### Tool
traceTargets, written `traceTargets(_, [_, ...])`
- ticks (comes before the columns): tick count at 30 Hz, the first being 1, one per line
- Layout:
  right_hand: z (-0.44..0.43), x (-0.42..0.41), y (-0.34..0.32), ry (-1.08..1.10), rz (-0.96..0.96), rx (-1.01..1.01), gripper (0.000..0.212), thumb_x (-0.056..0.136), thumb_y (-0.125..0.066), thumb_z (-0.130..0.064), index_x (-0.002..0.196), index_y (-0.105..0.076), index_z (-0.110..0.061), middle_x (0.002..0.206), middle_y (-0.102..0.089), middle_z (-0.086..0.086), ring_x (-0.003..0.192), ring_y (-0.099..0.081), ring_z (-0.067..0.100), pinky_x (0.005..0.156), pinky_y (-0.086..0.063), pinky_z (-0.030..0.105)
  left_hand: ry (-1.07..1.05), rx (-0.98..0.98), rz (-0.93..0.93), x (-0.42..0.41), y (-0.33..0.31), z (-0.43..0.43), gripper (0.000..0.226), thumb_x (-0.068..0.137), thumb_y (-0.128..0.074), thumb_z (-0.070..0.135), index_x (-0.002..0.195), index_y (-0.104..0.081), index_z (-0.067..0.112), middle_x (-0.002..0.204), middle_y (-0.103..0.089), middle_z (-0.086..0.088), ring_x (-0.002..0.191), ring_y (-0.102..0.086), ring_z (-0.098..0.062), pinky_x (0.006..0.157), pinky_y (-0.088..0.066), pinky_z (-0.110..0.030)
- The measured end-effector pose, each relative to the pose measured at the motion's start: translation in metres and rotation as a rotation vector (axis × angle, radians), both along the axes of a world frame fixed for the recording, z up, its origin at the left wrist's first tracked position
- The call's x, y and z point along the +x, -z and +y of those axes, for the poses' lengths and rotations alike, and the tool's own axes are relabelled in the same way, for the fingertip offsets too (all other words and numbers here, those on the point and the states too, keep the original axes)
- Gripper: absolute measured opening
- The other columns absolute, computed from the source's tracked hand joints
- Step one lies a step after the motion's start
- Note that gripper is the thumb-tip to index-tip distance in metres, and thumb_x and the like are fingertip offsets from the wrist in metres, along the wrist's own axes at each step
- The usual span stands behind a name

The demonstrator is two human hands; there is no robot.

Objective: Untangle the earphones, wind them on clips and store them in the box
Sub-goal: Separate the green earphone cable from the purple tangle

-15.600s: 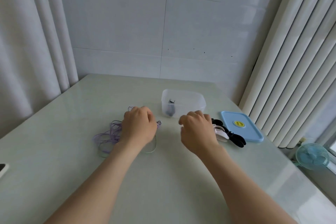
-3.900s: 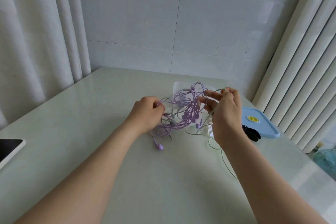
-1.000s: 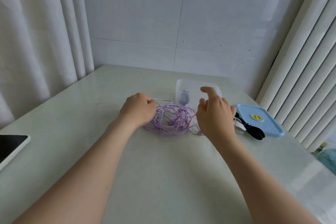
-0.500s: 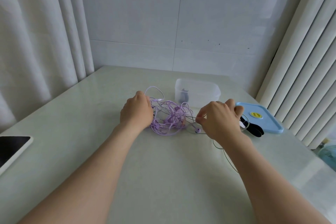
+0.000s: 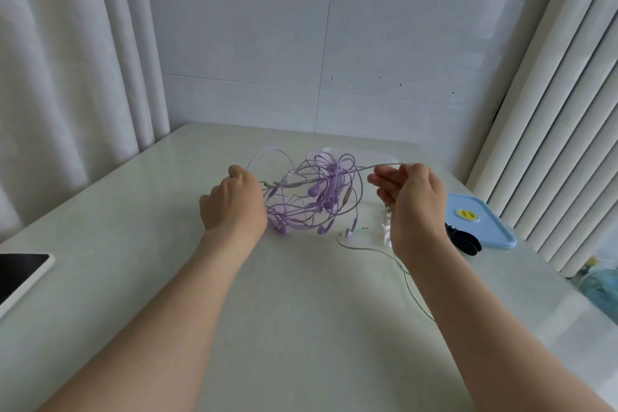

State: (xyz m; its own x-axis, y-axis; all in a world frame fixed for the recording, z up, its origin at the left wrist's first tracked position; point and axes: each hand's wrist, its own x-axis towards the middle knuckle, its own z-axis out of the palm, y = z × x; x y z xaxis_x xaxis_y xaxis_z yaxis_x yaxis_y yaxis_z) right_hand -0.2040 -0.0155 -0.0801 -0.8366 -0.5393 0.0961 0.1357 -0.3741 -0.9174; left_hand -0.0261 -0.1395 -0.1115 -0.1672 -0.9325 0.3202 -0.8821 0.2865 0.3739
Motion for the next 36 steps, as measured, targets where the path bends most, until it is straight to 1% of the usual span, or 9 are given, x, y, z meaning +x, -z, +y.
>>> traceTargets(3, [0.001, 0.003, -0.004, -0.036, -0.132, -0.108, 0.021, 0.102, -0.029, -0.009, 0.102, -0.05, -0.008, 0.082, -0.075, 0.013, 0.082, -0.079, 0.032, 0.076, -0.055, 0.038, -0.015, 0.018, 0.119, -0.004, 0.0, -0.003, 0.024, 0.103, -0.044, 0.016, 0.121, -0.048, 0.0, 0.128, -0.063, -0.026, 0.12, -0.059, -0.048, 0.095, -0.044, -0.047])
traceTargets(6, [0.007, 0.005, -0.008, -0.079, -0.065, -0.082, 0.021, 0.104, -0.025, -0.011, 0.103, -0.046, -0.009, 0.083, -0.077, 0.015, 0.082, -0.079, 0.035, 0.074, -0.056, 0.038, -0.013, 0.081, 0.239, -0.005, 0.001, -0.004, 0.039, 0.102, -0.049, 0.028, 0.127, -0.044, -0.002, 0.135, -0.054, -0.026, 0.123, -0.053, -0.048, 0.096, -0.045, -0.05])
traceTargets(9, [0.008, 0.007, -0.008, -0.111, 0.122, -0.01, 0.028, 0.105, -0.024, -0.014, 0.108, -0.05, -0.002, 0.088, -0.079, 0.016, 0.084, -0.079, 0.033, 0.081, -0.057, 0.043, 0.062, -0.015, 0.146, -0.004, 0.005, -0.003, 0.059, 0.087, -0.075, 0.024, 0.131, -0.04, 0.006, 0.133, -0.043, -0.018, 0.123, -0.047, -0.044, 0.089, -0.044, -0.047])
traceTargets(12, [0.007, 0.011, -0.006, -0.122, 0.189, 0.005, 0.025, 0.105, -0.024, -0.013, 0.103, -0.049, -0.007, 0.089, -0.079, 0.018, 0.086, -0.078, 0.033, 0.087, -0.057, 0.045, 0.304, -0.19, 0.085, -0.006, 0.007, -0.005, 0.055, 0.079, -0.077, 0.007, 0.127, -0.058, 0.025, 0.131, -0.044, -0.004, 0.124, -0.043, -0.032, 0.089, -0.037, -0.04])
traceTargets(17, [0.006, 0.008, -0.006, -0.123, 0.158, -0.018, 0.026, 0.105, -0.025, -0.014, 0.105, -0.05, -0.006, 0.09, -0.079, 0.016, 0.088, -0.078, 0.031, 0.089, -0.055, 0.043, 0.604, -0.036, -0.083, -0.013, 0.009, -0.002, 0.069, 0.079, -0.082, 0.005, 0.138, -0.062, 0.034, 0.14, -0.059, 0.01, 0.134, -0.047, -0.022, 0.101, -0.036, -0.041])
traceTargets(22, [0.007, 0.008, -0.01, -0.123, 0.032, -0.109, 0.02, 0.105, -0.026, -0.013, 0.1, -0.045, -0.01, 0.089, -0.079, 0.017, 0.092, -0.078, 0.033, 0.091, -0.055, 0.041, 0.589, 0.011, -0.076, -0.015, 0.014, 0.001, 0.028, 0.109, -0.046, 0.028, 0.13, -0.063, 0.033, 0.124, -0.062, 0.003, 0.127, -0.052, -0.025, 0.102, -0.036, -0.044])
traceTargets(25, [0.009, 0.009, -0.013, -0.144, -0.098, -0.201, 0.014, 0.104, -0.028, -0.011, 0.099, -0.041, -0.013, 0.087, -0.077, 0.021, 0.092, -0.077, 0.04, 0.088, -0.057, 0.041, 0.562, 0.019, -0.117, -0.012, 0.014, 0.0, 0.025, 0.107, -0.048, 0.049, 0.117, -0.066, 0.034, 0.111, -0.052, 0.004, 0.117, -0.053, -0.024, 0.099, -0.037, -0.045])
traceTargets(31, [0.009, 0.003, -0.011, -0.144, -0.144, -0.208, 0.017, 0.104, -0.028, -0.014, 0.11, -0.044, -0.011, 0.102, -0.078, 0.02, 0.098, -0.077, 0.037, 0.093, -0.055, 0.045, 0.624, -0.032, 0.183, -0.011, 0.011, -0.001, 0.008, 0.103, -0.059, 0.027, 0.111, -0.059, 0.024, 0.114, -0.046, 0.002, 0.086, -0.058, -0.019, 0.089, -0.051, -0.042])
traceTargets(36, [0.007, -0.002, -0.009, -0.14, -0.184, -0.168, 0.027, 0.104, -0.031, -0.018, 0.119, -0.05, -0.007, 0.104, -0.08, 0.015, 0.097, -0.078, 0.035, 0.09, -0.053, 0.046, 0.631, -0.02, 0.228, -0.013, 0.009, 0.001, 0.009, 0.105, -0.052, 0.027, 0.099, -0.045, 0.024, 0.103, -0.054, 0.001, 0.092, -0.053, -0.026, 0.082, -0.044, -0.039])
